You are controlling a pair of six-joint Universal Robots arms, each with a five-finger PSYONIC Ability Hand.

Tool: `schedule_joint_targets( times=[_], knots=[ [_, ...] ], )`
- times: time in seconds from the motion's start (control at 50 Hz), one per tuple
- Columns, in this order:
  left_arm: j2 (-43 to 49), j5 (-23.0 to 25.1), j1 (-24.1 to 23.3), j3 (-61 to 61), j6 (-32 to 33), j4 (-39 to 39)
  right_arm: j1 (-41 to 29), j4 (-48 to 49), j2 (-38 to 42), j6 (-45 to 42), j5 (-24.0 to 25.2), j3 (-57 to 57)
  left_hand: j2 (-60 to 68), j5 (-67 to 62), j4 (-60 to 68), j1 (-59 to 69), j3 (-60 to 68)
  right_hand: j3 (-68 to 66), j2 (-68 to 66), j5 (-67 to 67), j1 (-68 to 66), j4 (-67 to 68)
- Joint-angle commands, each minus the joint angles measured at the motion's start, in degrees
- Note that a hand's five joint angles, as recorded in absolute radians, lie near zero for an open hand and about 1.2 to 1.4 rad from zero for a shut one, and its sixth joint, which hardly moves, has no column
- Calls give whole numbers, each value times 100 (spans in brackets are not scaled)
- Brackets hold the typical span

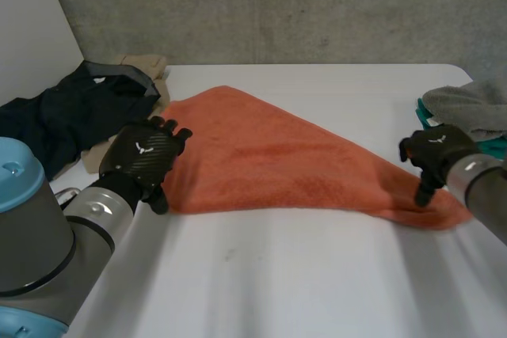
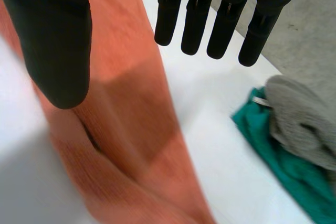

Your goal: Fold the laundry.

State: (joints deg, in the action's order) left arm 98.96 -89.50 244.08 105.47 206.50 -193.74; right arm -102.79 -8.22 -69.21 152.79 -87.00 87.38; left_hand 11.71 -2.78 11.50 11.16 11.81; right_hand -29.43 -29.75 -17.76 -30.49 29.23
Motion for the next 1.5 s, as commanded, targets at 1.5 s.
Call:
schedule_joint_targets(
  times=[1.5],
  knots=[
    [1567,-610,-995,-3525,-3406,2271,-1597,-1542,-928,1728,385,-3034,6829,-6722,6850,6884,6819,-5057,-5025,-5224,-4951,5077]
  ],
)
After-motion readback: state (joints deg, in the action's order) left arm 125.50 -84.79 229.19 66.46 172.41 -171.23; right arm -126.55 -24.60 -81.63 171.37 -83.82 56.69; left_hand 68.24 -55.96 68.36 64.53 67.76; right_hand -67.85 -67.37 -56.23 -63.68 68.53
